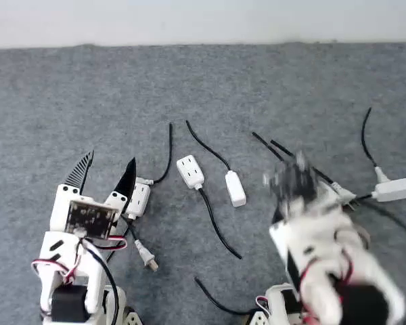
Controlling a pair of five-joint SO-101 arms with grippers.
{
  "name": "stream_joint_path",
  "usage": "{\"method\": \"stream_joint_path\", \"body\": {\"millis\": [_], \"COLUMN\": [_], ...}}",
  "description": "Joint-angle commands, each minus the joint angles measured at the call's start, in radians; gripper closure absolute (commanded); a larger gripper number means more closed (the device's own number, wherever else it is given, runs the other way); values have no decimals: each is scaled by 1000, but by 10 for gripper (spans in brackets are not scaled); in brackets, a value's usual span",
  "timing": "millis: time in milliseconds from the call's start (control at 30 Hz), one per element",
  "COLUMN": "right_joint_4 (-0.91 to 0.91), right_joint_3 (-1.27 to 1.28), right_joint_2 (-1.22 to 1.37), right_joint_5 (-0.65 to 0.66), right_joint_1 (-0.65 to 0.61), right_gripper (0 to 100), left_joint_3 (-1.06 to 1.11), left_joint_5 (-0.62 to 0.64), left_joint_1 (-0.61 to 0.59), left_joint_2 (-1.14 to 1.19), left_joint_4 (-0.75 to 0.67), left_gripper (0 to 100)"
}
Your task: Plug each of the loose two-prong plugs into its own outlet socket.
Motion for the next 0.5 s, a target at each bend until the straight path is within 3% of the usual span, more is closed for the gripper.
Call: {"method": "stream_joint_path", "body": {"millis": [0, 100, 300, 467], "right_joint_4": [-77, -99, -110, -277], "right_joint_3": [253, 325, 399, 647], "right_joint_2": [-277, -403, -533, -539], "right_joint_5": [49, 49, 94, 137], "right_joint_1": [-4, 1, 125, 266], "right_gripper": [883, 883, 885, 887], "left_joint_3": [41, 81, 150, 179], "left_joint_5": [12, 12, 17, 20], "left_joint_1": [-11, -11, -78, -71], "left_joint_2": [-11, -11, -11, -11], "left_joint_4": [26, 38, 40, 40], "left_gripper": [754, 754, 754, 754]}}
